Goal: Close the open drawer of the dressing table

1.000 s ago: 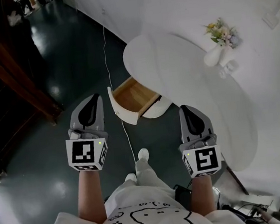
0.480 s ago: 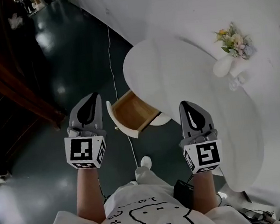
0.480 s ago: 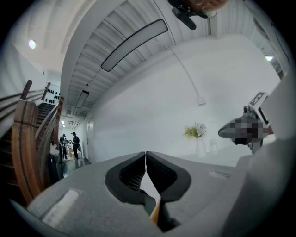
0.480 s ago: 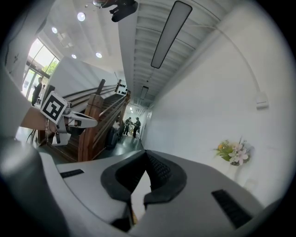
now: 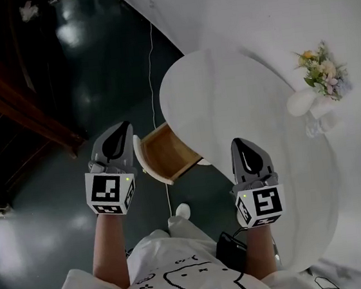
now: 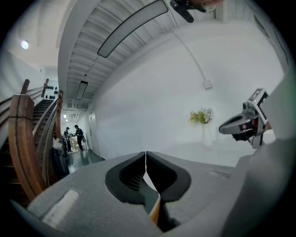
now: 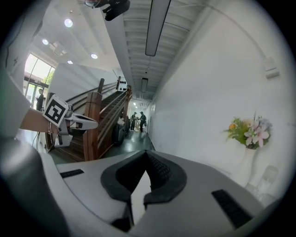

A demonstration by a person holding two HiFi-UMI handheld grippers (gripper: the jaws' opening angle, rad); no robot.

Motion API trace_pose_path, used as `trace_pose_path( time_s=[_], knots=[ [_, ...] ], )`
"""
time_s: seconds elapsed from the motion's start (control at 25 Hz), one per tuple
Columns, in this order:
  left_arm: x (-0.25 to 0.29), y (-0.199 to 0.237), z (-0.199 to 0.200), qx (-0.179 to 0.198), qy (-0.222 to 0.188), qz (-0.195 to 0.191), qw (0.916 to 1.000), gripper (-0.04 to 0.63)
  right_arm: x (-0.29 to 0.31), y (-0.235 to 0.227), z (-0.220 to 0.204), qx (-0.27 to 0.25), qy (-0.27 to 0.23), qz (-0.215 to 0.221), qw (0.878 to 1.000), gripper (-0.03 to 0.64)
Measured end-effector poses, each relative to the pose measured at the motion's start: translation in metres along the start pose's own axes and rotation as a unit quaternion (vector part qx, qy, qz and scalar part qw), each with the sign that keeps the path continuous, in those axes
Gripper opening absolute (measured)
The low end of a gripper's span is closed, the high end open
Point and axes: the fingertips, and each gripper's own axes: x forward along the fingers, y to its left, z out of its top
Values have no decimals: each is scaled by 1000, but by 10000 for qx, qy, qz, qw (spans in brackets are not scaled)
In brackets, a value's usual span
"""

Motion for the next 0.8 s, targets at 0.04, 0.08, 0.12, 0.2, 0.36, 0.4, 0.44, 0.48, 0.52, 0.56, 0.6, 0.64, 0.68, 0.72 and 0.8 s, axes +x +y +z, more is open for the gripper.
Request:
trace_pose_path(
  time_s=[0.04,0.08,0.12,0.2,0.36,0.4,0.44,0.48,0.52,0.56,0.6,0.64,0.68,0.72,0.8],
  knots=[
    [4,-3,-5,-23,71,-5,10000,18,4,-3,-5,36,34,47,10000,-2],
    [7,-7,-11,-29,142,-30,9999,18,7,-6,-9,90,63,85,9999,-2],
    [10,-11,-16,-14,218,-80,9997,18,11,-8,-15,160,89,114,9998,-2],
    [13,-18,-25,41,376,-194,9991,18,15,-9,-25,321,140,171,9992,-2],
    [9,-24,-44,3,595,-219,9980,18,16,-1,-43,521,268,317,9978,-2],
    [8,-25,-48,-3,638,-224,9977,18,16,1,-48,546,306,338,9975,-2],
    [8,-27,-52,-8,677,-236,9974,18,16,3,-52,569,341,350,9972,-2],
    [7,-28,-56,-20,712,-251,9971,18,15,4,-56,592,373,354,9969,-2],
    [7,-30,-61,-39,744,-270,9969,18,14,5,-60,619,404,354,9966,-2],
    [7,-31,-66,-64,777,-292,9965,18,14,7,-63,650,438,357,9963,-2],
    [7,-33,-71,-95,814,-315,9961,18,13,8,-67,677,477,365,9959,-2],
    [6,-34,-77,-129,851,-343,9957,18,13,11,-70,694,519,379,9955,-2],
    [6,-34,-83,-167,886,-376,9952,18,12,14,-73,696,562,395,9952,-2],
    [5,-35,-90,-208,921,-415,9947,18,12,18,-76,685,602,403,9950,-2],
    [3,-35,-104,-281,991,-506,9934,18,14,25,-81,652,674,387,9948,-2]
  ],
)
